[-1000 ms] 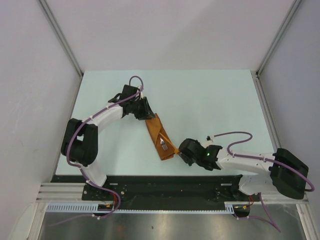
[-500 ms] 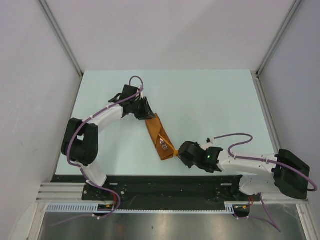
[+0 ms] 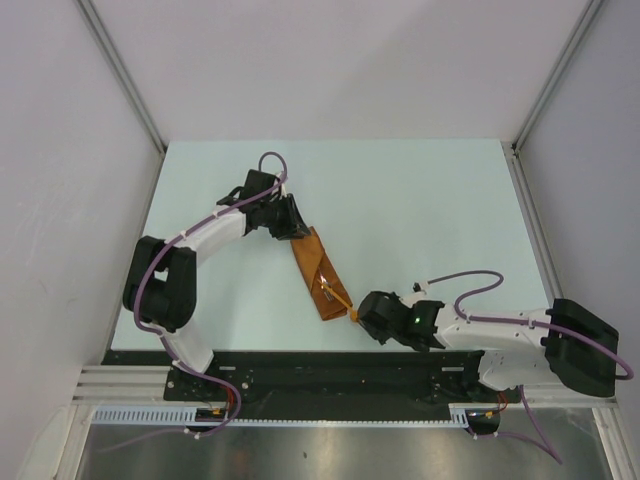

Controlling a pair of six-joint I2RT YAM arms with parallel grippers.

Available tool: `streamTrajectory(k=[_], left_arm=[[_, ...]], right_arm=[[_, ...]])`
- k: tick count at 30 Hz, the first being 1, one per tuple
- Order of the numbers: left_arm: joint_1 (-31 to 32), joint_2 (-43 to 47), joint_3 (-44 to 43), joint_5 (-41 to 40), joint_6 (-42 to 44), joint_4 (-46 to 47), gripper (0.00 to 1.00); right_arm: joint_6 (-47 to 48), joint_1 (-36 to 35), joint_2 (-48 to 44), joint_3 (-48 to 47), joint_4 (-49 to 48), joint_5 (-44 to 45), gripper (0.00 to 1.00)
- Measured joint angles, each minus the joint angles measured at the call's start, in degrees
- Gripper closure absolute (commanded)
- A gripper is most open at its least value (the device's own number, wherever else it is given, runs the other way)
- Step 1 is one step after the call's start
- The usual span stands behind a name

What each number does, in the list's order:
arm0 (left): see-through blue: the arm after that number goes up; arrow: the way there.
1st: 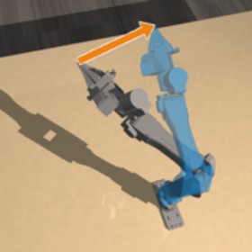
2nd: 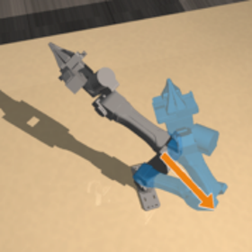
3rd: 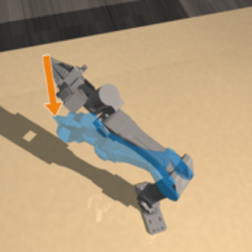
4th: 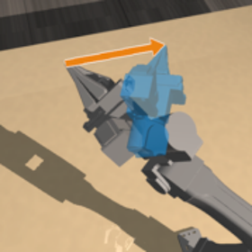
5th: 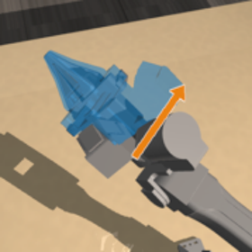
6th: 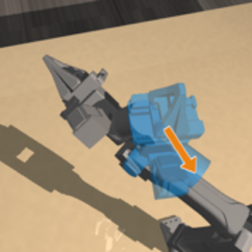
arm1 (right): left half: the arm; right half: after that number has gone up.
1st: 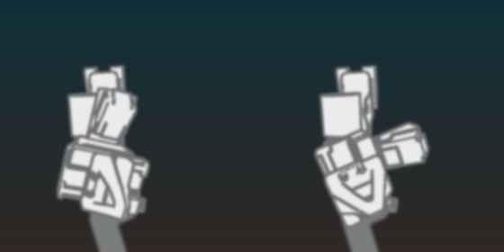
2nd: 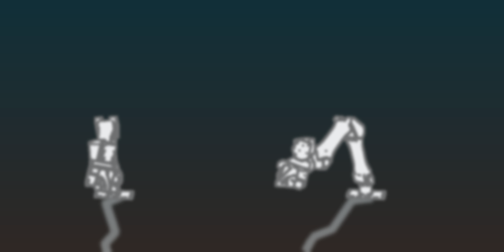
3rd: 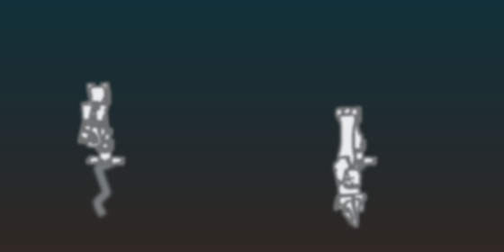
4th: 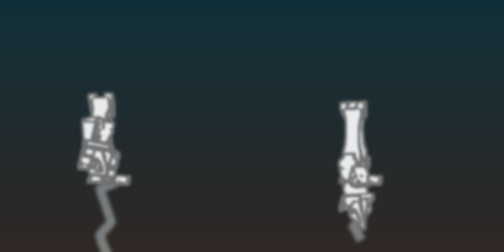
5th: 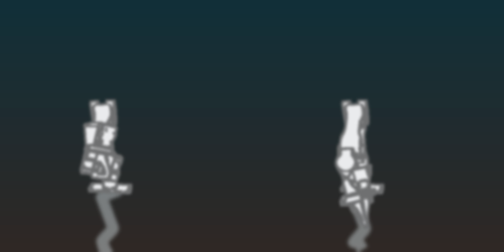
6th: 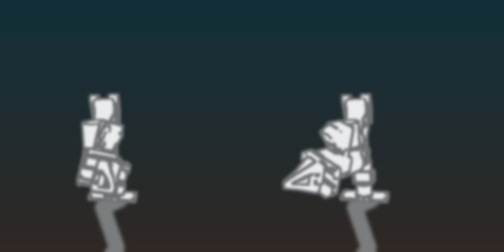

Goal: Fold the napkin into a case and place the utensils inside
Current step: Insert the spoon into the folded napkin.

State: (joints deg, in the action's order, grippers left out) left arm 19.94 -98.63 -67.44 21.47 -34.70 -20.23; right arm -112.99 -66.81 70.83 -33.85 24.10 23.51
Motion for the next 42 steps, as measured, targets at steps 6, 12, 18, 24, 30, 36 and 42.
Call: streamTrajectory(k=[6, 12, 18, 24, 30, 36, 42], left_arm=[[0.00, -0.04, 0.00, -0.02, -0.02, 0.00, 0.70], [0.00, -0.09, 0.02, -0.37, -0.02, 0.04, 0.73], [0.00, -0.09, 1.01, -1.51, -0.02, 0.74, 0.73], [0.02, -0.09, 1.86, -1.73, -0.28, 1.46, 0.74], [0.17, -0.09, 2.14, -1.79, -0.48, 1.75, 0.75], [0.50, -0.09, 2.32, -1.84, -0.96, 1.75, 0.76], [0.94, -0.09, 2.73, -1.88, -1.11, 1.75, 0.76]], right_arm=[[0.00, -0.20, 0.17, 0.42, -0.79, 0.02, 1.00], [-0.04, -0.20, 2.49, 0.42, -3.02, 0.07, 1.00], [-0.44, -0.02, 3.89, 0.17, -5.86, 1.62, 1.00], [-0.61, 0.70, 5.51, -1.66, -6.88, 2.03, 1.00], [-0.61, 1.57, 7.13, -2.25, -8.00, 2.14, 1.00], [-0.63, 2.29, 9.22, -2.69, -9.84, 2.12, 1.00], [-0.63, 3.02, 11.76, -4.31, -11.93, 1.95, 1.00]])
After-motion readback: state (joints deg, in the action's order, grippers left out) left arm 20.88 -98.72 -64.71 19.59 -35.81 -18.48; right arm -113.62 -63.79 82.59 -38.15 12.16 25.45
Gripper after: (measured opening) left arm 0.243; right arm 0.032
